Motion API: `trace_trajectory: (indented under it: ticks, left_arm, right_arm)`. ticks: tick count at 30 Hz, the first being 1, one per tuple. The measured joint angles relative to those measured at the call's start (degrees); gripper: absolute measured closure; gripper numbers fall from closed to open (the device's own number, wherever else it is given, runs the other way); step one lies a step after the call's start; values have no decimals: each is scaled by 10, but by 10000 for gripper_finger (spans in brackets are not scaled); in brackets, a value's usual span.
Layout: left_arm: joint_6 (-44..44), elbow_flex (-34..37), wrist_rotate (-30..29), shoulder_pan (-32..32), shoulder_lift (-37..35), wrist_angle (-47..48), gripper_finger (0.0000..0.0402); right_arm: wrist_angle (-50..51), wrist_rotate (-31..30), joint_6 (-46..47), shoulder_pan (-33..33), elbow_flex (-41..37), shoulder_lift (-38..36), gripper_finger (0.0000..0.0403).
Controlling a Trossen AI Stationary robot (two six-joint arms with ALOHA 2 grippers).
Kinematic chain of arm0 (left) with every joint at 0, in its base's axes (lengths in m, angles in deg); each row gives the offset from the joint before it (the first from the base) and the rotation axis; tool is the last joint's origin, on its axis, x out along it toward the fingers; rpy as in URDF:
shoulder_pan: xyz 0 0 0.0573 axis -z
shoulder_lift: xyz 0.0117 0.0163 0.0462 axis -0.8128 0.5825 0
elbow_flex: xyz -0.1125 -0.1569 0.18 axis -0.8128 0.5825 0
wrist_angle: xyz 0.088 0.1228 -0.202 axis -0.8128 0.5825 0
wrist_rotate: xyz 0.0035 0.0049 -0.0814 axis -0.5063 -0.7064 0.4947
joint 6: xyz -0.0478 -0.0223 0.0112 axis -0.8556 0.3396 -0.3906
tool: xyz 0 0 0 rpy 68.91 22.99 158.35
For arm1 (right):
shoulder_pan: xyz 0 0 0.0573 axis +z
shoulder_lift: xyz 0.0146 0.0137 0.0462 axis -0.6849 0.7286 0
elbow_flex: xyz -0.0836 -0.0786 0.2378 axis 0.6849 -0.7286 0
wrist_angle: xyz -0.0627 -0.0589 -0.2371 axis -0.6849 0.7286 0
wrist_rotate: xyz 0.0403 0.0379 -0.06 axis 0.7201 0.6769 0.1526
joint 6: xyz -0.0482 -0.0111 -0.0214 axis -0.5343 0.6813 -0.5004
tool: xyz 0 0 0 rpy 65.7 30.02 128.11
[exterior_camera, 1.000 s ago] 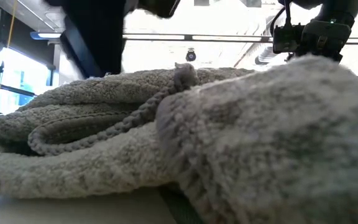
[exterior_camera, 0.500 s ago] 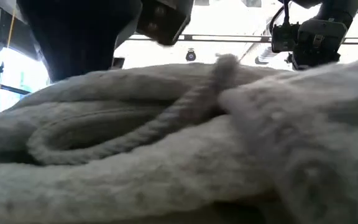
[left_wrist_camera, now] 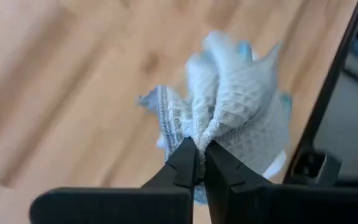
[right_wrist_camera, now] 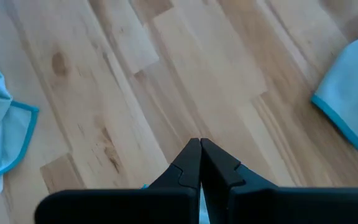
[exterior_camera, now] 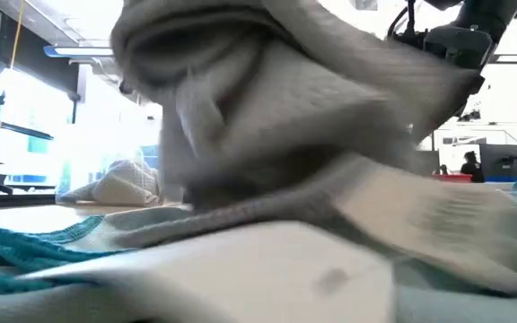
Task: Sort microfiber towel by color & place in baskets
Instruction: Put the bottom center gray towel into the left transparent bin
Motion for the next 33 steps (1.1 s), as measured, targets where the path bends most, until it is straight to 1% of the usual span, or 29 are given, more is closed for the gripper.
trace_trajectory:
  ticks: [4, 8, 11, 14, 17, 24, 28, 33]
  left_arm:
    - [14, 0, -87, -5, -67, 38, 401]
    - [21, 0, -187, -16, -132, 103, 401]
    - [46, 0, -231, -35, -186, 141, 401]
    - [79, 0, -259, -66, -238, 163, 401]
    - [127, 0, -285, -107, -285, 173, 401]
    - [275, 0, -326, -249, -379, 168, 401]
    - [351, 0, -329, -338, -418, 164, 401]
    - [412, 0, -327, -428, -444, 162, 401]
  right_arm:
    - [-4, -13, 9, 0, 0, 0, 402]
    - [-8, -13, 19, 0, 0, 0, 402]
    - [-13, -13, 40, 0, 0, 0, 402]
    - [-20, -15, 56, 0, 0, 0, 402]
    - [-30, -36, 76, 0, 0, 0, 402]
    - [-56, -87, 113, 0, 0, 0, 402]
    - [-83, -119, 116, 0, 0, 0, 402]
    - [-105, -173, 148, 0, 0, 0, 402]
